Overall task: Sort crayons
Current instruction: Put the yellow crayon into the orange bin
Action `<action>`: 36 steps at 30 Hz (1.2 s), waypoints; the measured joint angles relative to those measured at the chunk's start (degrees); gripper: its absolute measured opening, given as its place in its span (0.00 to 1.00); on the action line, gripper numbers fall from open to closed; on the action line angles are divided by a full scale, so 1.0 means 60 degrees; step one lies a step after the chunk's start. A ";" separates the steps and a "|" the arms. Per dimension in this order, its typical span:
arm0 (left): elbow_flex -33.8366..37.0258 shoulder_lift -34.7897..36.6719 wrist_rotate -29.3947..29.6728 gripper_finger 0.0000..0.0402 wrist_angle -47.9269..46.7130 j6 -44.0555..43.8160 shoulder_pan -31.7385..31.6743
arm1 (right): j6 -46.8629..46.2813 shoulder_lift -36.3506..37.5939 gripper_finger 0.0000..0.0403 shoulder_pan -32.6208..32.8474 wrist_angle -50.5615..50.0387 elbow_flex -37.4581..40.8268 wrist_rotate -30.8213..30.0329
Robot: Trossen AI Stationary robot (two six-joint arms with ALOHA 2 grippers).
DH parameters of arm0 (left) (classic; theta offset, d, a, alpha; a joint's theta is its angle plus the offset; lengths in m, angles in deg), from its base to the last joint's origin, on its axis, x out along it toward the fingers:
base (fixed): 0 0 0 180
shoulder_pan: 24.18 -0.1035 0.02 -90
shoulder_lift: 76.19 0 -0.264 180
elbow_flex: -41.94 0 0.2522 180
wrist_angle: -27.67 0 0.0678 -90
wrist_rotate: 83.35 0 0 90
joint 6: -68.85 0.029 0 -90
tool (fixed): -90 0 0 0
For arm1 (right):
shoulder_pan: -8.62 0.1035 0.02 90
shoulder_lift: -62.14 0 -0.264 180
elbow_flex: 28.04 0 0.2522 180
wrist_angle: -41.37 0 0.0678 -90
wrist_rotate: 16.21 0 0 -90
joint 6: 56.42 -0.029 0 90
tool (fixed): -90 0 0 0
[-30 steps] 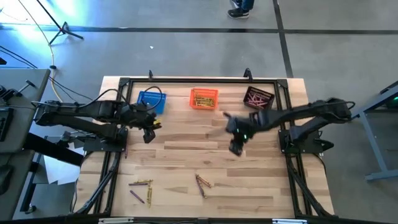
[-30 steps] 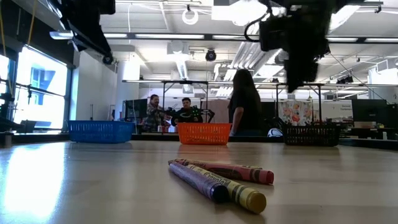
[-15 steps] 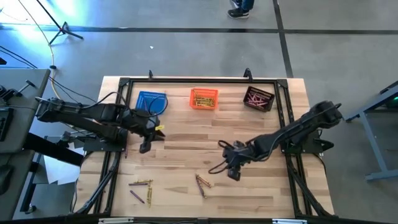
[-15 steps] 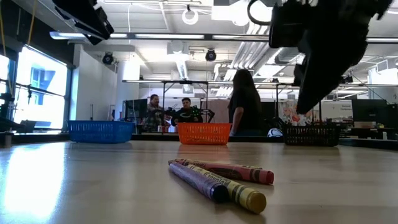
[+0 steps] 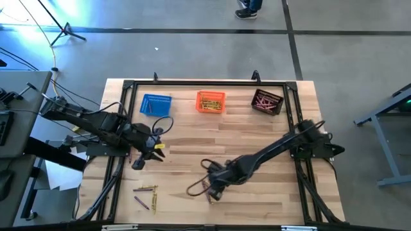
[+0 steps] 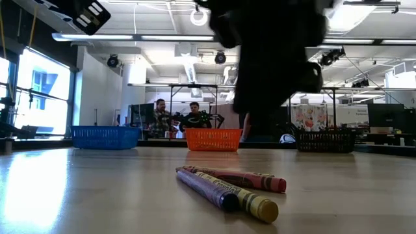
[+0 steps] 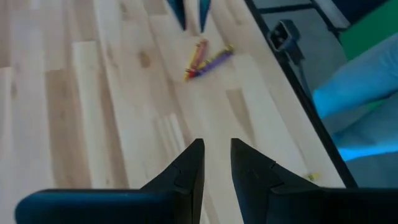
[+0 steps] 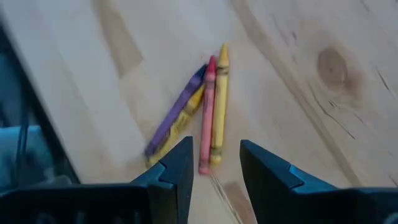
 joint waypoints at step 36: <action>0.0000 0.0000 0.0769 0.16 -0.0763 0.0312 0.1586 | -0.2206 -0.3444 0.29 -0.0422 -0.5012 -0.5057 0.0239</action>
